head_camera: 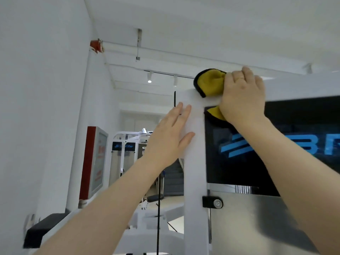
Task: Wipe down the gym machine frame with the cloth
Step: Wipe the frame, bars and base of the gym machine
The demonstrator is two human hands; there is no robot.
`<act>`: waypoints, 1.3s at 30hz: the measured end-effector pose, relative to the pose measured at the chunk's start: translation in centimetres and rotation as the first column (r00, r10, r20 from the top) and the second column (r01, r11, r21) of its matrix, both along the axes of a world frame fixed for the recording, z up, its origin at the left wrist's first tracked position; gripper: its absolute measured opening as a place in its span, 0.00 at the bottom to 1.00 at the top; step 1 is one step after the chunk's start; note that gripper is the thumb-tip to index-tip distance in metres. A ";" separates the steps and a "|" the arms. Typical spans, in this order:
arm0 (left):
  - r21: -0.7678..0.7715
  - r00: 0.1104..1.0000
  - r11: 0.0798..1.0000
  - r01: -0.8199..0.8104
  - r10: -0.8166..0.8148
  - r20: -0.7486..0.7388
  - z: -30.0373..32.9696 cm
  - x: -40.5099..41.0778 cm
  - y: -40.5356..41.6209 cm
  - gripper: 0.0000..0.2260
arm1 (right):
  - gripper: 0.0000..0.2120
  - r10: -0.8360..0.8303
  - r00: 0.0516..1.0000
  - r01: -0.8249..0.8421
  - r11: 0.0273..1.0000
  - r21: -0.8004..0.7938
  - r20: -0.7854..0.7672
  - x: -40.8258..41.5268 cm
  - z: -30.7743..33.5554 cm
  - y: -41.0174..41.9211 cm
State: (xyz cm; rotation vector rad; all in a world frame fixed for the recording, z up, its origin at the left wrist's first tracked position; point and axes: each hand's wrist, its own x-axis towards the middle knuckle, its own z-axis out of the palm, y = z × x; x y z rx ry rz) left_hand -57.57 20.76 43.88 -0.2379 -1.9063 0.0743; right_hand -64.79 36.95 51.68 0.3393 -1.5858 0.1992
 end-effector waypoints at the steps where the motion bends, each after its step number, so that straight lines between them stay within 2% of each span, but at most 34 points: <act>1: -0.006 1.000 1.000 -0.006 0.007 0.029 0.6 0.0 0.1 0.30 | 0.24 -0.027 1.000 0.027 0.998 -0.050 -0.009 0.0 -0.1 0.3; 3: -0.057 0.997 0.997 -0.046 0.049 0.058 1.5 -0.4 0.2 0.34 | 0.26 -0.013 0.999 0.012 1.000 -0.023 -0.042 0.3 -0.3 -1.1; 5: -0.123 0.995 0.990 -0.067 0.075 0.060 1.7 -0.7 0.2 0.38 | 0.27 0.060 0.996 -0.053 0.992 0.117 -0.059 1.0 -0.2 -4.2; 8: -0.045 0.996 0.999 -0.020 0.024 0.080 1.3 -0.4 0.0 0.38 | 0.31 0.084 0.996 -0.081 0.962 0.261 0.000 1.7 0.4 -6.1; 10: -0.056 0.997 0.998 -0.032 0.036 0.065 0.8 -0.1 0.0 0.40 | 0.33 0.033 0.999 -0.037 0.980 0.197 0.025 1.5 0.5 -4.1; 13: -0.079 0.992 0.995 -0.068 0.076 0.101 0.3 -0.3 0.0 0.42 | 0.34 -0.156 0.981 0.159 0.987 -0.011 0.114 1.1 0.2 0.4; 15: -0.053 0.990 0.996 -0.076 0.082 0.117 0.3 -0.6 0.3 0.44 | 0.36 -0.206 0.969 0.216 0.975 -0.059 0.135 1.3 0.3 0.8; 18: -0.039 0.993 0.997 -0.069 0.073 0.088 0.5 -0.7 1.1 0.43 | 0.31 -0.081 0.996 0.079 0.996 0.046 0.046 1.3 0.6 -2.5; 20: -0.046 0.990 0.993 -0.106 0.110 0.091 0.5 -0.7 1.3 0.43 | 0.26 -0.017 1.000 0.017 0.992 0.126 -0.002 1.2 0.4 -4.1; 22: -0.052 0.981 0.985 -0.163 0.168 0.098 0.4 -0.6 1.4 0.42 | 0.22 0.026 1.000 -0.024 0.990 0.140 -0.017 1.0 0.6 -3.0; 24: -0.036 0.973 0.982 -0.188 0.191 0.133 0.4 -0.4 1.5 0.42 | 0.23 0.032 0.999 -0.032 0.994 0.100 -0.008 0.4 0.8 0.2; 28: 0.014 0.962 0.976 -0.219 0.214 0.168 0.2 -0.3 2.1 0.42 | 0.27 -0.044 0.999 0.043 0.991 -0.127 -0.003 -1.2 0.6 8.1; 30: 0.044 0.958 0.969 -0.243 0.232 0.170 0.1 -0.1 2.8 0.41 | 0.26 -0.088 0.996 0.084 0.981 -0.178 -0.014 -1.8 0.5 8.8; 32: 0.142 0.967 0.967 -0.209 0.183 0.179 0.4 0.2 4.0 0.40 | 0.22 -0.099 0.994 0.091 0.985 -0.143 -0.050 -1.6 0.4 7.4; 34: 0.232 0.988 0.966 -0.116 0.089 0.126 1.0 0.4 5.9 0.36 | 0.22 -0.024 0.996 0.027 0.999 0.029 -0.082 -1.1 0.4 5.5; 36: 0.155 0.996 0.986 -0.067 0.058 0.063 0.7 0.5 8.1 0.28 | 0.26 0.081 0.996 -0.070 0.973 0.220 -0.043 -0.9 0.4 5.0; 37: 0.085 0.998 0.995 -0.044 0.040 0.054 0.3 0.4 9.3 0.26 | 0.27 0.121 0.992 -0.111 0.959 0.262 -0.021 -1.1 0.5 6.0; 39: 0.007 0.996 1.000 0.016 -0.017 0.090 -0.7 0.1 11.7 0.25 | 0.28 0.158 0.986 -0.145 0.967 0.209 -0.047 -1.9 0.6 9.6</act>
